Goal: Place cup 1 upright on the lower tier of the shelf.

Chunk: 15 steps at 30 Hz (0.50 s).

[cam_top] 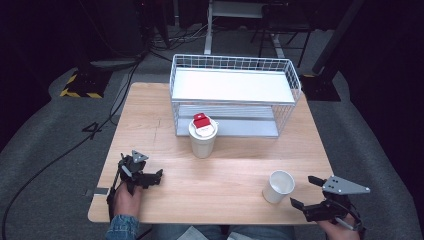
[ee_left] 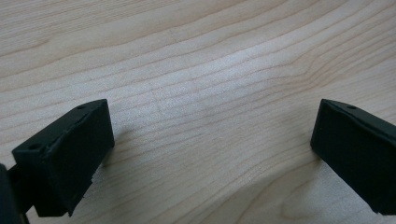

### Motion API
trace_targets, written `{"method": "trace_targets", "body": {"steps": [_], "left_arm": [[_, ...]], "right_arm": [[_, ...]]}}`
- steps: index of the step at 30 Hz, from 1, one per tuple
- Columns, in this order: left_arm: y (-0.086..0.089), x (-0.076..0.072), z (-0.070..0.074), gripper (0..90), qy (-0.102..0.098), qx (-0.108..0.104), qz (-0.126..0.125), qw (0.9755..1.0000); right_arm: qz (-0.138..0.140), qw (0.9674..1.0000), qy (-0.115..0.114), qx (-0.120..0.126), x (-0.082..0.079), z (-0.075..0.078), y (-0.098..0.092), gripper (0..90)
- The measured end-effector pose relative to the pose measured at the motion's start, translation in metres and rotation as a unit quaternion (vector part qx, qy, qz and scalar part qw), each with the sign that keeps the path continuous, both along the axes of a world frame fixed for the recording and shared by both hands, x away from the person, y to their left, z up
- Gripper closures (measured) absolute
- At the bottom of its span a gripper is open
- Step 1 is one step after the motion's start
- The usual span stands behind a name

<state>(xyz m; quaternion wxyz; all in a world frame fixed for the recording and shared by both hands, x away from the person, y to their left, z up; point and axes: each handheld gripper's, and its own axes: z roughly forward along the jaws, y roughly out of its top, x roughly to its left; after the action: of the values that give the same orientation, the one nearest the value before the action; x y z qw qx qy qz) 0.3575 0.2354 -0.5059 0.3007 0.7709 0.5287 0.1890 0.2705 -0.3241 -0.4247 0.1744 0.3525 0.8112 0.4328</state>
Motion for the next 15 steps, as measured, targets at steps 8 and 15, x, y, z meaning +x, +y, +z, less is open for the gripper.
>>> {"method": "trace_targets", "body": {"steps": [8, 15], "left_arm": [[0.0, 0.0, 0.0, 0.0, 0.0, 0.0, -0.001, 1.0], [-0.001, -0.001, 0.0, 0.0, -0.001, -0.002, 0.001, 1.0]], "right_arm": [[0.016, 0.9998, 0.012, -0.001, 0.007, -0.016, 0.014, 0.0], [0.017, 0.9996, 0.022, 0.004, 0.015, -0.029, 0.019, 0.0]]}}
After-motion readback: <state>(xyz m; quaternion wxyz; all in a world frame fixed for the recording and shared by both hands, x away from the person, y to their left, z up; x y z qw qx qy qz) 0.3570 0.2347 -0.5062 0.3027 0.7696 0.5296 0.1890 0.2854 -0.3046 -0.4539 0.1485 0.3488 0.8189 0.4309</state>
